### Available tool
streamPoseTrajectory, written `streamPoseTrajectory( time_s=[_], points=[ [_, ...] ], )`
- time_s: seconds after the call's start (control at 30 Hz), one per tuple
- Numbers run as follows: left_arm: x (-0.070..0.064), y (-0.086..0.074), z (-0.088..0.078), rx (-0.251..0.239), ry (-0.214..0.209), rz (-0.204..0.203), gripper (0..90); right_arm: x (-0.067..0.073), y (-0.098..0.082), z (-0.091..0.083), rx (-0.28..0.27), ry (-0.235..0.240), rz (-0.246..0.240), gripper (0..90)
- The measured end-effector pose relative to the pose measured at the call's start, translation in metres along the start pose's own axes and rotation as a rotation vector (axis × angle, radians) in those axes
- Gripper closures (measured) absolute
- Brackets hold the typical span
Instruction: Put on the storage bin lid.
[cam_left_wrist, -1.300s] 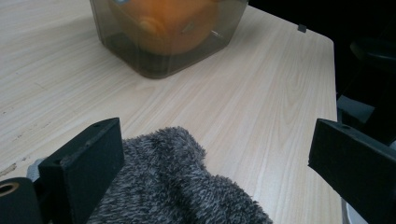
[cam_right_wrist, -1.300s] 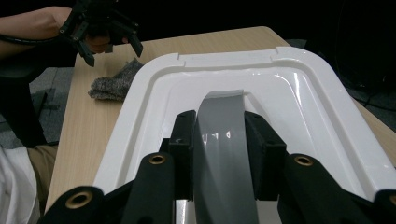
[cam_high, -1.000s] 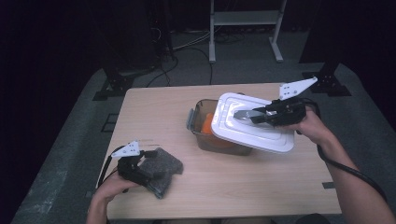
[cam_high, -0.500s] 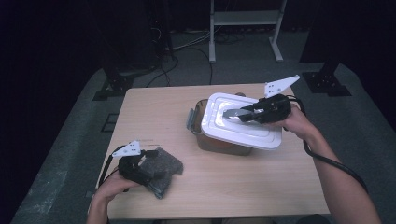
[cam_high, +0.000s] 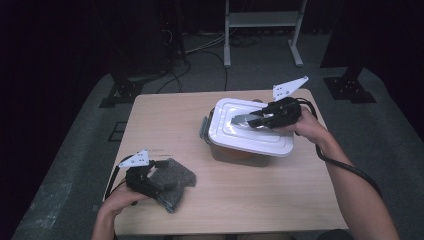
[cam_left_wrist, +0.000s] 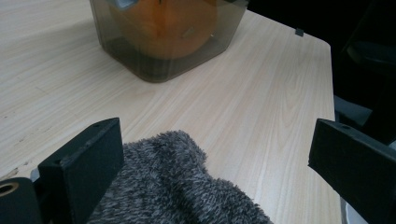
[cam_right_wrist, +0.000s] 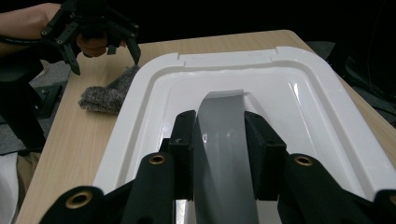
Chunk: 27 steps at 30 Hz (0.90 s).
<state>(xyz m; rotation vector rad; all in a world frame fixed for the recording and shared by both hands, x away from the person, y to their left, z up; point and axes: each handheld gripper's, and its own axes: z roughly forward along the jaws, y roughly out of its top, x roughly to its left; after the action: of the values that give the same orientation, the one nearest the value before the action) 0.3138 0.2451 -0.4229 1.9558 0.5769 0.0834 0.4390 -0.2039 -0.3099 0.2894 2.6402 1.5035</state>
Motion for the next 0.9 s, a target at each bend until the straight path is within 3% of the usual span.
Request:
streamPoseTrajectory(
  time_s=[0.9],
  points=[
    [0.000,0.001,0.000,-0.005,-0.013,-0.002,2.4,-0.026,-0.008,0.038,0.060,0.028,0.029,66.1]
  ],
)
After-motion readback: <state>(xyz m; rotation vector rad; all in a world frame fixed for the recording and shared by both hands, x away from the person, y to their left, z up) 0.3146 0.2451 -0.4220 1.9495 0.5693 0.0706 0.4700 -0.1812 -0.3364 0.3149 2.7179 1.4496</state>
